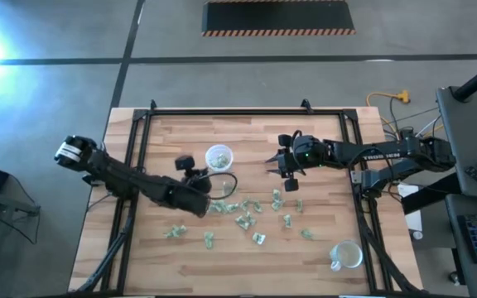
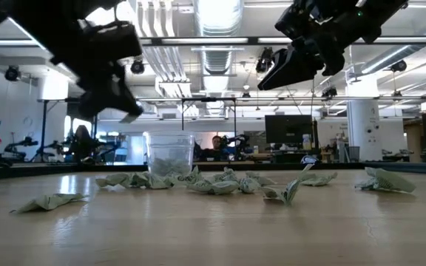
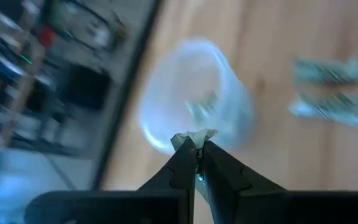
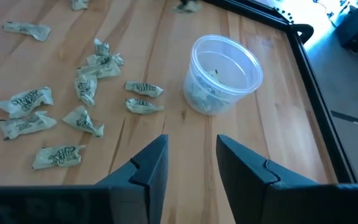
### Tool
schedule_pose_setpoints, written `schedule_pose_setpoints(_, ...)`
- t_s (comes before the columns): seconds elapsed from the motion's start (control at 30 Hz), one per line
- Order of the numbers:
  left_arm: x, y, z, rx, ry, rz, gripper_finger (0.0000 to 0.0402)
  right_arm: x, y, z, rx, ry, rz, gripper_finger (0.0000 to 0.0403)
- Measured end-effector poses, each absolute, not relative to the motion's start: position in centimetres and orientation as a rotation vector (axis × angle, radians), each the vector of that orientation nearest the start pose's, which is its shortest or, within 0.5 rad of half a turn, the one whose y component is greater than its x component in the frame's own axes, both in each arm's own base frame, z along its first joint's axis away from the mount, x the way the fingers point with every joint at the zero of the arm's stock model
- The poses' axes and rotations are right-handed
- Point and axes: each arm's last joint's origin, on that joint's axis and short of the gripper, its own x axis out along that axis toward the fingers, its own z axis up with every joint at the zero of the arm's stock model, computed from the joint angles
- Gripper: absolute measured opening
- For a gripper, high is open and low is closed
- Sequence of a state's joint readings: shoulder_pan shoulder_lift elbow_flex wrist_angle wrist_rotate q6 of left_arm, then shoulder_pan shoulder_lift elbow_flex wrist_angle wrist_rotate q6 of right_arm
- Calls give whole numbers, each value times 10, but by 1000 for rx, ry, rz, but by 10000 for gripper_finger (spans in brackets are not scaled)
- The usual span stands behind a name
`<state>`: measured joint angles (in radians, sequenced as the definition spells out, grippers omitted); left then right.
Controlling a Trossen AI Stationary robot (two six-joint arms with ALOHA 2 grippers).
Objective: Pick and place Stevia / Truvia into bins
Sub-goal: Put the stevia packet into the transparent container
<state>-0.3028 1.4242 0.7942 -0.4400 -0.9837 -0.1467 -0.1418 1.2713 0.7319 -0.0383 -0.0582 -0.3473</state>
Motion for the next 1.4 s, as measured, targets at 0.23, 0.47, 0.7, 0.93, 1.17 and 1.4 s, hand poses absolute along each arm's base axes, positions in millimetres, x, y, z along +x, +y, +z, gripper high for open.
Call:
schedule_pose_setpoints(0.23,273,-15,204,535,797,639,10,261,-36,226,-278,591,21,123)
schedule_pose_setpoints(0.47,278,29,206,436,845,594,38,259,-35,222,-271,608,25,119)
schedule_pose_setpoints(0.7,276,42,203,395,864,551,96,258,-31,213,-155,611,142,121)
schedule_pose_setpoints(0.93,277,43,205,416,858,542,121,270,-21,173,-69,711,334,121)
schedule_pose_setpoints(1.17,277,43,205,417,859,542,122,272,-21,147,58,909,306,113)
schedule_pose_setpoints(1.4,277,43,204,414,860,543,122,274,-20,132,54,979,275,109)
